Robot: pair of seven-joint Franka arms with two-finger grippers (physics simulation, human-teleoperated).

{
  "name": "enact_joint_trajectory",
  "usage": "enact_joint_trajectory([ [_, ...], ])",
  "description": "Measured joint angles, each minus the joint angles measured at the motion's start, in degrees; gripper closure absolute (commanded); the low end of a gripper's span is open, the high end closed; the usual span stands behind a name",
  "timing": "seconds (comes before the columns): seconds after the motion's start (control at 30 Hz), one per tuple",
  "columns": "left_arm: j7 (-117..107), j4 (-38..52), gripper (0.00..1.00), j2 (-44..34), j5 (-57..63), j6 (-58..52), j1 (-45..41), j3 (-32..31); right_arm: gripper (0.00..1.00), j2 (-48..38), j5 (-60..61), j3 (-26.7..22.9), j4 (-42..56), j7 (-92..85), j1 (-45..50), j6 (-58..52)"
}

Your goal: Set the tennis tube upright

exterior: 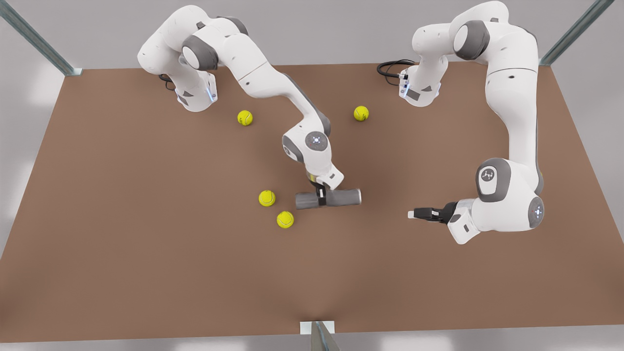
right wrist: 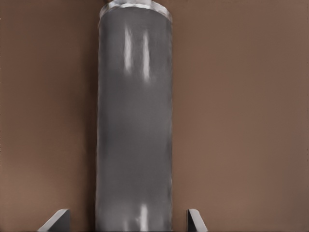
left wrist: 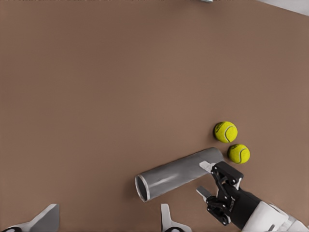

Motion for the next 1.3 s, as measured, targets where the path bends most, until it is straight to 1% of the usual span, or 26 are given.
enact_joint_trajectory([
  [0.07,-0.79,-0.33,0.01,-1.12,-1.09,-2.77,0.26,-0.26,0.00,-3.93,0.14,-0.55,-1.35,-0.09,-1.37,-0.39],
  [0.1,-0.17,-4.21,0.01,-1.94,-3.06,-2.30,0.30,-0.27,0.00,-7.36,0.16,-0.23,-3.30,-0.17,-3.40,-0.48],
  [0.13,1.23,-8.11,0.01,-2.04,-6.31,-1.14,1.10,-0.40,0.00,-11.20,0.15,-0.06,-4.69,-0.18,-5.77,-2.80],
  [0.17,1.66,-11.44,0.01,-2.52,-10.23,0.15,2.29,-0.51,0.00,-14.65,0.23,0.50,-4.82,-0.18,-8.60,-6.18],
  [0.2,5.82,-16.27,0.01,-3.38,-13.92,3.22,2.88,-1.02,0.00,-18.97,2.30,0.71,-4.74,0.17,-11.58,-11.85],
  [0.23,9.42,-22.35,0.01,-5.06,-18.02,7.70,6.29,-3.72,0.00,-24.17,2.60,0.55,-4.94,4.17,-14.14,-19.01],
  [0.27,10.14,-26.25,0.01,-5.44,-21.41,13.10,9.13,-8.35,0.00,-29.75,2.32,0.25,-5.16,10.14,-16.22,-26.12],
  [0.3,12.82,-30.24,0.01,-5.07,-24.20,20.94,13.43,-15.46,0.00,-34.32,1.26,0.18,-4.88,14.78,-18.97,-31.79],
  [0.33,16.07,-32.26,0.01,-4.32,-26.49,24.72,14.34,-17.23,0.00,-38.08,-1.34,0.14,-4.83,19.50,-21.41,-36.30],
  [0.4,19.83,-33.64,0.01,-3.29,-31.00,25.21,14.69,-17.31,0.00,-42.32,-13.85,0.13,-4.15,31.87,-22.79,-42.92],
  [0.43,21.11,-34.27,0.01,-2.56,-32.65,25.14,14.50,-17.31,0.00,-43.88,-13.95,0.67,-4.28,33.49,-25.09,-44.22],
  [0.47,23.87,-35.08,0.01,-1.49,-34.10,24.92,14.04,-17.31,0.00,-46.55,-12.56,1.63,-6.05,37.03,-29.78,-45.71],
  [0.5,24.96,-35.15,0.01,-0.64,-35.23,24.91,13.59,-17.38,0.00,-47.68,-11.51,10.59,-7.08,38.54,-43.28,-46.06],
  [0.53,25.37,-35.16,0.01,-0.37,-36.09,25.19,13.19,-17.40,0.00,-49.60,-11.75,14.30,-9.47,42.23,-51.66,-46.52],
  [0.6,27.85,-34.84,0.01,1.27,-37.28,25.42,13.28,-17.32,0.00,-49.20,-12.17,14.67,-9.66,41.54,-61.90,-47.09],
  [0.67,29.45,-34.55,0.01,2.77,-37.94,27.88,12.77,-17.32,0.00,-48.67,-12.17,14.68,-9.04,41.16,-69.32,-47.91],
  [0.77,31.90,-34.45,0.01,4.60,-38.43,32.63,10.78,-17.32,0.00,-47.26,-11.49,14.41,-8.27,42.01,-76.99,-50.46],
  [0.97,33.40,-34.36,0.01,6.19,-38.72,34.12,9.76,-17.32,0.00,-46.78,-10.85,15.58,-8.52,42.19,-91.53,-46.94],
  [1.07,33.66,-34.28,0.01,6.68,-38.76,35.32,9.06,-17.32,0.00,-46.21,-10.59,15.98,-8.87,42.26,-97.37,-45.16],
  [1.13,33.73,-33.88,0.01,7.19,-38.82,36.24,8.58,-17.32,0.00,-46.58,-10.59,16.94,-8.86,42.19,-100.86,-45.86],
  [1.17,34.66,-32.94,0.01,8.67,-38.86,36.88,8.41,-17.36,0.00,-46.34,-10.51,17.02,-8.87,42.14,-101.94,-45.91],
  [1.3,34.81,-31.84,0.01,9.89,-38.94,36.92,8.14,-17.40,0.00,-45.50,-10.45,17.19,-8.87,42.19,-103.60,-45.14],
])
